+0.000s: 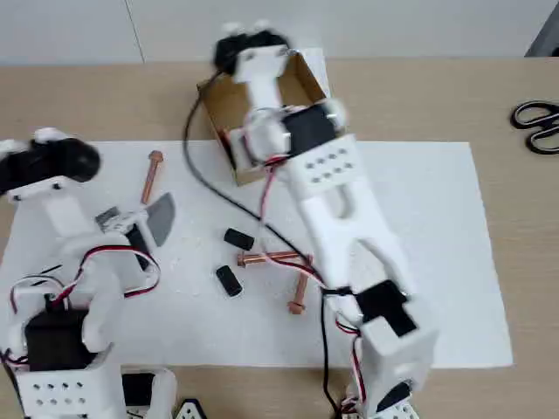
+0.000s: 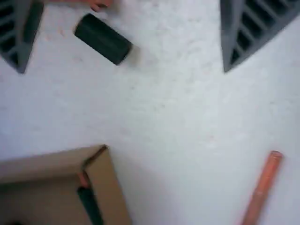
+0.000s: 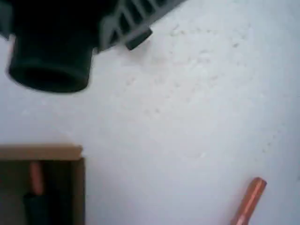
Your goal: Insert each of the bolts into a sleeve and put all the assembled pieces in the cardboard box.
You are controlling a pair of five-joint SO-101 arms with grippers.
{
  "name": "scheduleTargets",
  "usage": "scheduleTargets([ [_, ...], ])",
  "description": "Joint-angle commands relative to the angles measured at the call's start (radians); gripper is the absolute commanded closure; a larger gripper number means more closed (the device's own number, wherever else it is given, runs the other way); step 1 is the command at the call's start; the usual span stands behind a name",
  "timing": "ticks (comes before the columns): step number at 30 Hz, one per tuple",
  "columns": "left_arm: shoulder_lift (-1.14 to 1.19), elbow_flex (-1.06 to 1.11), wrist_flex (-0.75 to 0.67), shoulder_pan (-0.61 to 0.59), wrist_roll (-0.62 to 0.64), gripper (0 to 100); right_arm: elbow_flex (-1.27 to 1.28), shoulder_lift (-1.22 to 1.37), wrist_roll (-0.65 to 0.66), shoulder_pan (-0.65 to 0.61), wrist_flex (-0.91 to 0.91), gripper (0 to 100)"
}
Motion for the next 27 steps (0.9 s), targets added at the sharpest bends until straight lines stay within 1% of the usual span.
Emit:
scheduleTargets([
  [1,-0.008,-0.044,-0.028,0.055,0.006,75,-0.044,-0.205,0.011,0.062,0.01,99.5],
  [5,-0.002,-0.044,-0.103,0.06,0.006,75,0.069,-0.41,0.011,0.128,0.012,99.5],
  [9,0.002,-0.044,-0.123,0.064,0.005,75,0.318,-0.667,0.011,0.199,-0.001,99.4],
  [11,0.006,-0.044,-0.115,0.064,0.002,75,0.485,-0.769,0.009,0.239,-0.027,99.4],
  [13,0.043,-0.047,-0.115,0.064,-0.029,75,0.684,-0.855,0.009,0.268,-0.108,99.4],
  [15,0.109,-0.068,-0.114,0.064,-0.069,75,0.867,-0.947,0.009,0.271,-0.197,99.4],
  [17,0.195,-0.114,-0.106,0.06,-0.074,75,1.031,-1.043,0.009,0.271,-0.292,99.4],
  [20,0.338,-0.236,-0.037,0.064,-0.075,75,1.272,-1.155,0.011,0.272,-0.456,99.4],
  [25,0.586,-0.47,0.075,0.058,-0.075,75,1.551,-1.274,0.011,0.268,-0.682,99.4],
  [27,0.667,-0.532,0.089,0.058,-0.074,75,1.622,-1.319,0.011,0.24,-0.756,99.4],
])
